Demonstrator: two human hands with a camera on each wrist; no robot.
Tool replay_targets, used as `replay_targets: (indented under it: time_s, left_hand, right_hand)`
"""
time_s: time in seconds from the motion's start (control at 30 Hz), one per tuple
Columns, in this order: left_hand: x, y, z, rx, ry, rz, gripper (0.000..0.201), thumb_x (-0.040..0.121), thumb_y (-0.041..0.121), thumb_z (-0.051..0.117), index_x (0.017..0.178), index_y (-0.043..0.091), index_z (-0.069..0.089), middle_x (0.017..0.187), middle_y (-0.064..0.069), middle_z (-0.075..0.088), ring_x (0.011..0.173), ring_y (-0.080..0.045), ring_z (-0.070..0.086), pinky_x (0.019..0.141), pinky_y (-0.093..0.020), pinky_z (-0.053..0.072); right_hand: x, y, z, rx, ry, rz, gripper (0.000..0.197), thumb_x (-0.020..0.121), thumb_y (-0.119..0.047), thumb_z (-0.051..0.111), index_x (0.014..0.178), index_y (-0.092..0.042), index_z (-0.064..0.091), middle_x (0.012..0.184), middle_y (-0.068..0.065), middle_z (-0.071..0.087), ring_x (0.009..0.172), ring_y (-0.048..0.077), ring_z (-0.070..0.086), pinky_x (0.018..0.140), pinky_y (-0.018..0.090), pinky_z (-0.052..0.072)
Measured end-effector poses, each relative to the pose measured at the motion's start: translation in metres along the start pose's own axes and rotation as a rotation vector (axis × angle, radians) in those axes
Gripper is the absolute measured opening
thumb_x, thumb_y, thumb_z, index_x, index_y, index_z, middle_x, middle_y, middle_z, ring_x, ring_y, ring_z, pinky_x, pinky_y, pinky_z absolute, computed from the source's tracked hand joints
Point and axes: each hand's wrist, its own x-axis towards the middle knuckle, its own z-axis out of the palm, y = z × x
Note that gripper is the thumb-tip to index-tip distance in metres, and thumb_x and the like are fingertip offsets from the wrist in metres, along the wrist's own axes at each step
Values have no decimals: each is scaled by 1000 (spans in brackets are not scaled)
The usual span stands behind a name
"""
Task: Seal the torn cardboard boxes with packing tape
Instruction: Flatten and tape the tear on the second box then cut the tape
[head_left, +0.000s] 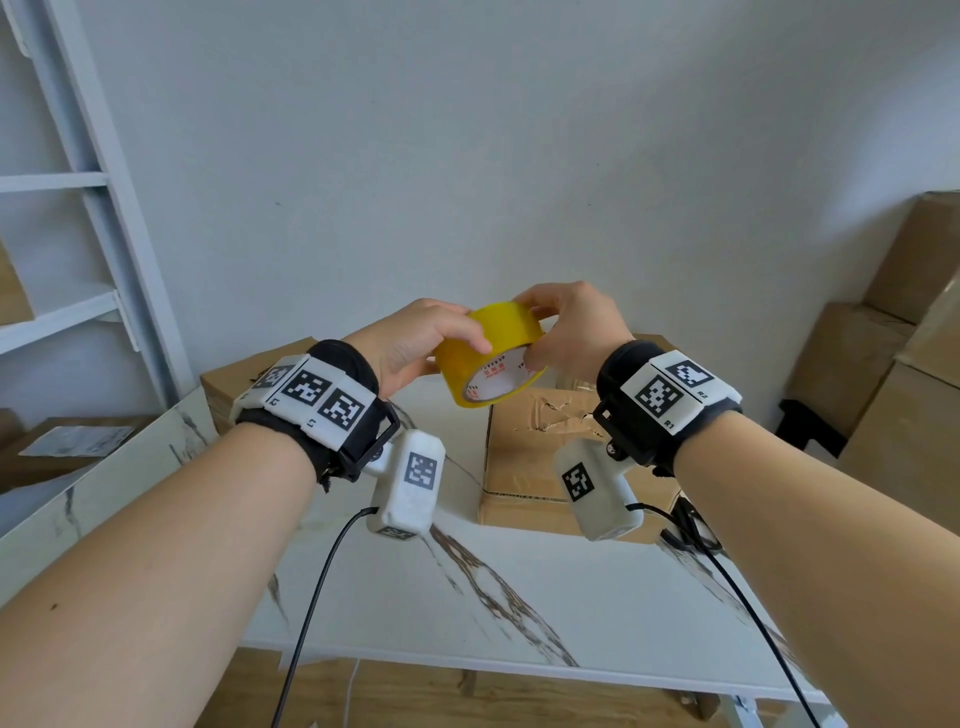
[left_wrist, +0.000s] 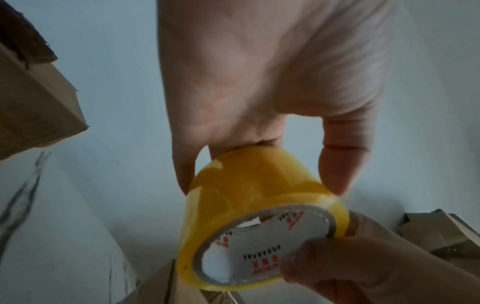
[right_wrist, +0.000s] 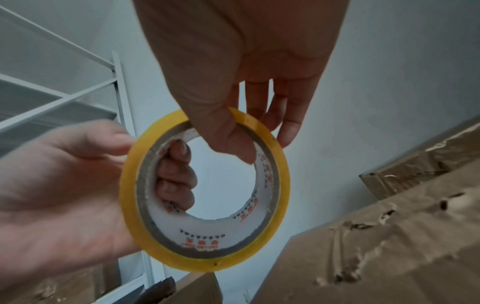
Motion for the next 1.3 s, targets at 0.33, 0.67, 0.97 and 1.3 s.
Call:
replay_targets:
  time_s: [0.33, 0.67, 0.97, 1.3]
  left_hand:
    - [0, 12, 10, 25, 74, 1, 21, 54, 20, 60, 74, 16, 58, 82, -5, 60, 71, -16, 53, 64, -24, 40]
    - [1, 10, 13, 45, 103, -42, 48, 56, 33, 65, 100, 15, 64, 95, -5, 66, 85, -19, 59, 79, -30, 44]
    - [-4, 11, 10, -17, 24, -54, 22, 53, 15, 58, 75, 17, 57, 84, -3, 60, 75, -16, 54, 71, -26, 43]
    - [7, 2, 11, -15, 109, -31, 48, 81, 50, 63, 120, 22, 60, 114, -2, 66, 104, -19, 62, 92, -34, 46]
  right_hand:
    - [1, -8, -5, -68, 85, -40, 53, 67, -5, 65, 113, -33, 63, 111, -8, 65, 99, 18, 60, 81, 32, 53]
    - [-4, -9, -7, -121, 105, -41, 52, 71, -7, 61, 115, -35, 62, 114, -8, 65, 105, 18, 58, 83, 32, 51]
    - [-4, -8, -8, -115, 96, -40, 55, 69, -8, 64, 116, -37, 61, 115, -10, 64, 102, 16, 57, 79, 28, 49]
    - [-6, -8, -5, -166, 87, -50, 53, 72, -6, 60, 114, -38, 62, 111, -9, 65, 102, 19, 57, 81, 32, 51]
